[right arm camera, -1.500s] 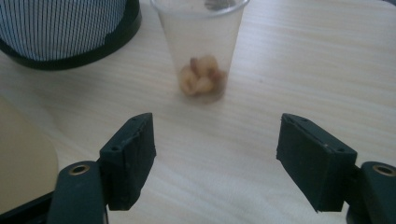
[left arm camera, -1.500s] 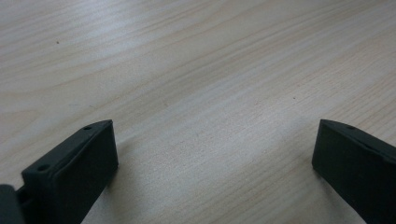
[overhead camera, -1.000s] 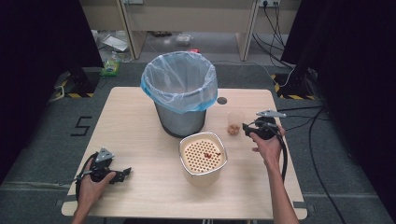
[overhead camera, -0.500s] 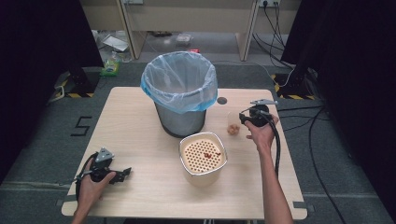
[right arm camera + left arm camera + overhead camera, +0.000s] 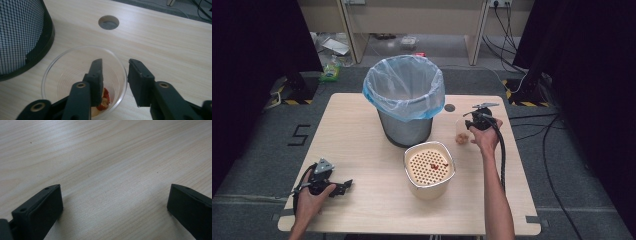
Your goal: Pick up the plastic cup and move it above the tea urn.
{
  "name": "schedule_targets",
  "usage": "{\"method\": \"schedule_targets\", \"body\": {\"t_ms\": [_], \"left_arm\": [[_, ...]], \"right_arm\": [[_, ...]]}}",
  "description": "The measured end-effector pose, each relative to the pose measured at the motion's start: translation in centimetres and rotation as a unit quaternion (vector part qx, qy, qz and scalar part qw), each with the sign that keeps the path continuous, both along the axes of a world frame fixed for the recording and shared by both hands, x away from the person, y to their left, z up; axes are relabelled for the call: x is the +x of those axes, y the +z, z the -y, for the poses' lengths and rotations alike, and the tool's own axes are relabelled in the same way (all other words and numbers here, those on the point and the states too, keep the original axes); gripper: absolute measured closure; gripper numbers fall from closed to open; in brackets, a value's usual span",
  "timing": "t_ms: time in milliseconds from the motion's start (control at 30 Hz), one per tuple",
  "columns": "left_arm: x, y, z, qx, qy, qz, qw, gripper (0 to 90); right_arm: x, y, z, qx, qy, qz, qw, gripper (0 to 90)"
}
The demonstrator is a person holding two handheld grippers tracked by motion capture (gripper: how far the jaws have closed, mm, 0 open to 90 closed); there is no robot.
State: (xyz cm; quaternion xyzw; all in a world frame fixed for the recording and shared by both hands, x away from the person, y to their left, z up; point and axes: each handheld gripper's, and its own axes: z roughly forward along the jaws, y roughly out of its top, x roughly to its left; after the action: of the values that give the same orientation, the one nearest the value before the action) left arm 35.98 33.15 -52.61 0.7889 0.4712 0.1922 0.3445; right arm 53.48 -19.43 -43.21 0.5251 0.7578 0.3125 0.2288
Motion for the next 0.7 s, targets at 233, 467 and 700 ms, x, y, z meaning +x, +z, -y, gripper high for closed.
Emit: {"method": "schedule_targets", "body": {"t_ms": [233,467,700], "left_arm": [[0.0,0.0,0.0,0.000,0.000,0.000,1.0000,0.0],[0.0,0.0,0.0,0.000,0.000,0.000,1.0000,0.0],[0.0,0.0,0.0,0.000,0.000,0.000,1.0000,0.0]], "right_arm": [[-0.1,-0.7,0.0,-0.021,0.008,-0.013,0.9997,78.7],[-0.9,-0.6,0.4,-0.007,0.038,0.000,0.9993,82.2],[-1.6,0.2,0.0,-0.011,0.063,0.022,0.9977,86.3]]}}
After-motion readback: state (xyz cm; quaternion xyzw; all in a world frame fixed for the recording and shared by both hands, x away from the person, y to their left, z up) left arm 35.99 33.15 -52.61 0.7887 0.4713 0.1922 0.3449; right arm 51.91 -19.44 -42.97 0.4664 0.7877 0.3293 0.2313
